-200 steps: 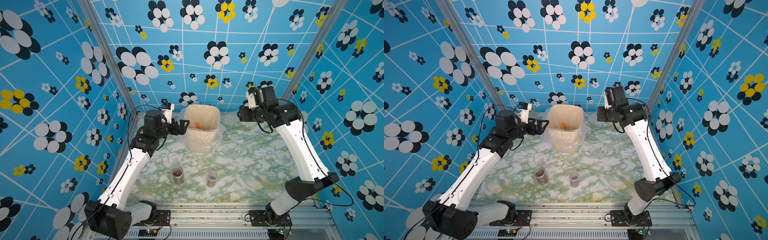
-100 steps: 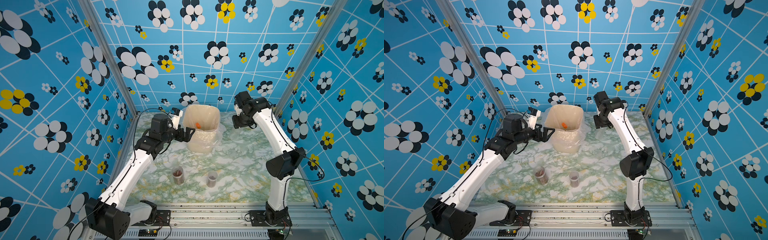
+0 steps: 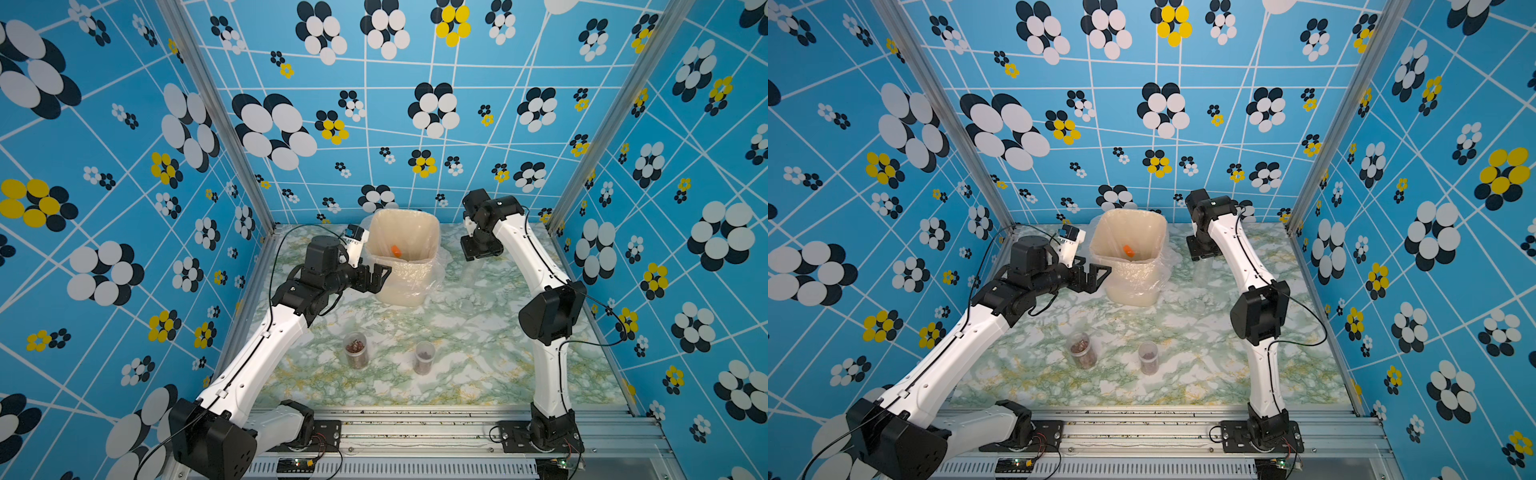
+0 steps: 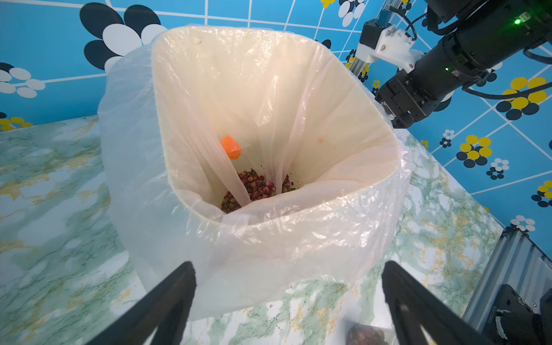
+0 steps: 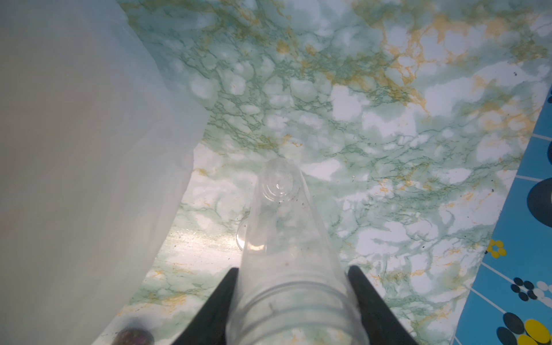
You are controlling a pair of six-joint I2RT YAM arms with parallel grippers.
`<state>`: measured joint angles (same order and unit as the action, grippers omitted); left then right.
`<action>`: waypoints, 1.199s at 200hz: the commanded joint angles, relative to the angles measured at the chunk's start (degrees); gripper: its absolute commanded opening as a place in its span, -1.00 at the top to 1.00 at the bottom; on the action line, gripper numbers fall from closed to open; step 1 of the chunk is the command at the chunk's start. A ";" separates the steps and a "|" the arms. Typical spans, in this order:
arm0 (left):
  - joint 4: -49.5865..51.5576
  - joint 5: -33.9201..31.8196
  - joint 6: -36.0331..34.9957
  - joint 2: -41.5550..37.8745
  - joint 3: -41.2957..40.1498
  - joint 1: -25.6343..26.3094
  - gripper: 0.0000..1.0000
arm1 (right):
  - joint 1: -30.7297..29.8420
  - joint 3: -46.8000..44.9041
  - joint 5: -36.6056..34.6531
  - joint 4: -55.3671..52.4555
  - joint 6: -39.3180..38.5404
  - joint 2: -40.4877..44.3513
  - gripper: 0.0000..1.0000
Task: Empty the moldy dried flower tea in the jars
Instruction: Place the jar at the center of the board.
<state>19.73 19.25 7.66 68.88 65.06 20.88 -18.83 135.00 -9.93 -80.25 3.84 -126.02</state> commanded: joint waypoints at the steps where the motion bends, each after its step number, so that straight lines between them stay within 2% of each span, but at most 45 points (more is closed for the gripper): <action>1: -1.49 -0.31 -0.48 -1.68 -1.79 0.47 -0.99 | 0.37 1.14 0.73 -1.33 -0.60 -2.09 0.65; 63: -3.58 -0.96 0.57 -2.01 -3.71 0.55 -0.99 | 0.46 0.98 0.75 0.25 -0.22 -4.32 0.60; 141: -4.15 -1.97 0.25 -2.34 -4.24 0.51 -0.99 | 0.48 0.71 1.45 0.79 0.64 -5.60 0.42; 176: -4.44 -2.16 0.25 -2.35 -4.52 0.47 -0.99 | 0.54 0.58 2.11 0.47 1.17 -5.56 0.14; 210: -4.52 -2.28 0.07 -2.42 -4.74 0.50 -0.99 | 0.46 0.53 2.11 0.26 1.35 -4.47 -0.27; 240: -4.61 -2.34 -0.05 -2.52 -4.81 0.51 -0.99 | 0.46 0.88 2.19 0.27 1.22 -3.36 -0.52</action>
<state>16.29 17.50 7.88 67.68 61.43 21.04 -18.65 135.06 -8.71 -79.61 4.56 -129.62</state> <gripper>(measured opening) 0.994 0.728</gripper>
